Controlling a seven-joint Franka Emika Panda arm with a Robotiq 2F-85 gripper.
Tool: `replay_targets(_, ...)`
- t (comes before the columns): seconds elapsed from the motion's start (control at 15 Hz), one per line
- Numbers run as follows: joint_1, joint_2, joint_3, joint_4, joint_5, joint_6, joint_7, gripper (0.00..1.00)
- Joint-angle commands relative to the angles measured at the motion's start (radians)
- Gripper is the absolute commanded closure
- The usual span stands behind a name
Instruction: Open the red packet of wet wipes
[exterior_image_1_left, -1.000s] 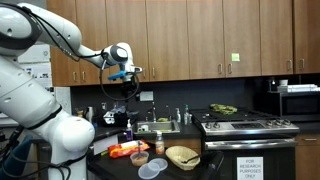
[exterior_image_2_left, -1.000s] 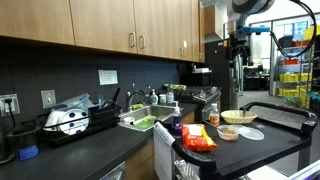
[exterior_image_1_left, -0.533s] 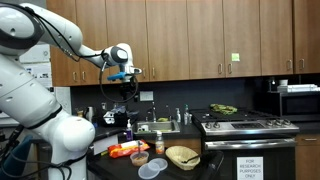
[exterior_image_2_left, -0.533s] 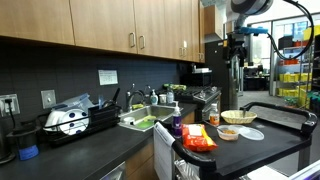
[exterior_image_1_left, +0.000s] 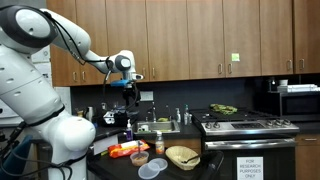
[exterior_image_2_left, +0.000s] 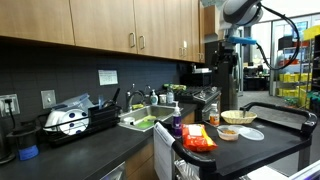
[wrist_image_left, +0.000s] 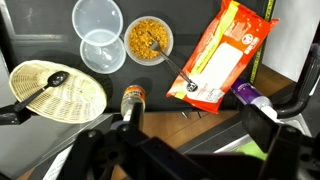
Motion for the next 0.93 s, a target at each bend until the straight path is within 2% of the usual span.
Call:
replay_targets(0.0,0.009,0.088,0.026,0.011,0.039,0.111,0.093,0.00)
replay_targets(0.27,0.017,0.160,0.056,0.001,0.056,0.218,0.190,0.00)
replay_targets(0.6,0.048,0.166,0.064,-0.054,0.135,0.243,0.277,0.00)
replay_targets(0.87,0.071,0.161,0.065,-0.119,0.206,0.276,0.299,0.00)
